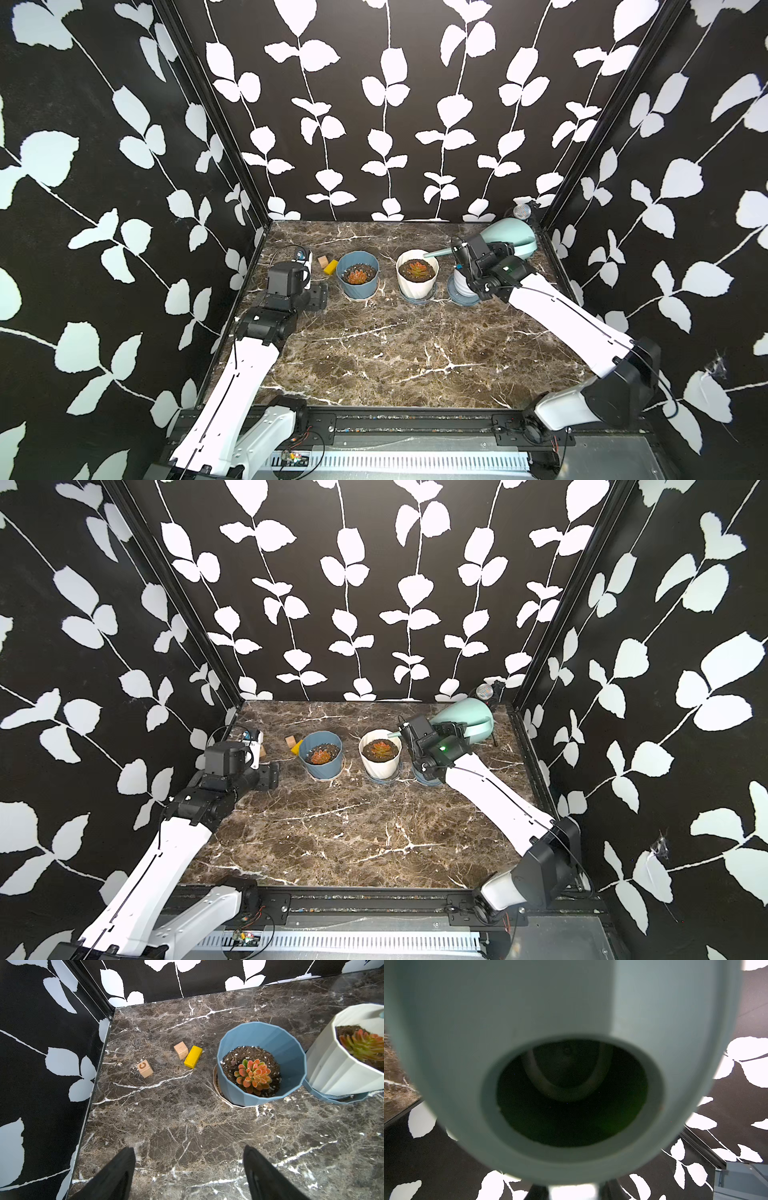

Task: Water the succulent around the soil edge
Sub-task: Water the soil of the potted plant with water.

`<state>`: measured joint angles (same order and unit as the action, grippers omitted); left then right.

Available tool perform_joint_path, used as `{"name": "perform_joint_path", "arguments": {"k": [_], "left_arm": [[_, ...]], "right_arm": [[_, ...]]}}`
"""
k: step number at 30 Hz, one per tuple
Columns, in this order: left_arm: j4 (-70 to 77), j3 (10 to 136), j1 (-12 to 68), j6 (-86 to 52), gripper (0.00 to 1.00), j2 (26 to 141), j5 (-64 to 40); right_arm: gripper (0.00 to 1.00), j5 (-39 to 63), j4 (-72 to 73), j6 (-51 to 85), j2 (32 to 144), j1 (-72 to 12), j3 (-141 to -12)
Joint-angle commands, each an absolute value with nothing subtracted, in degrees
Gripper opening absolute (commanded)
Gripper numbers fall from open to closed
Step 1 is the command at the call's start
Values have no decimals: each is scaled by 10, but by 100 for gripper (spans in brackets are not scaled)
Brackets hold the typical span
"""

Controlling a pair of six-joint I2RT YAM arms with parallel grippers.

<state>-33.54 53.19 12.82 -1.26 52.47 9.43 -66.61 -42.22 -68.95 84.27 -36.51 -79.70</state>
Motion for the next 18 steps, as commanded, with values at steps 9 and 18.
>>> {"name": "perform_joint_path", "arguments": {"k": [9,18], "left_arm": [[-345,530,129,-9,83,516,91],[-345,529,129,-9,83,513,90]], "right_arm": [[0,-702,-383,-686,862,-374,-858],[0,-701,-381,-687,871,-380,-864]]}}
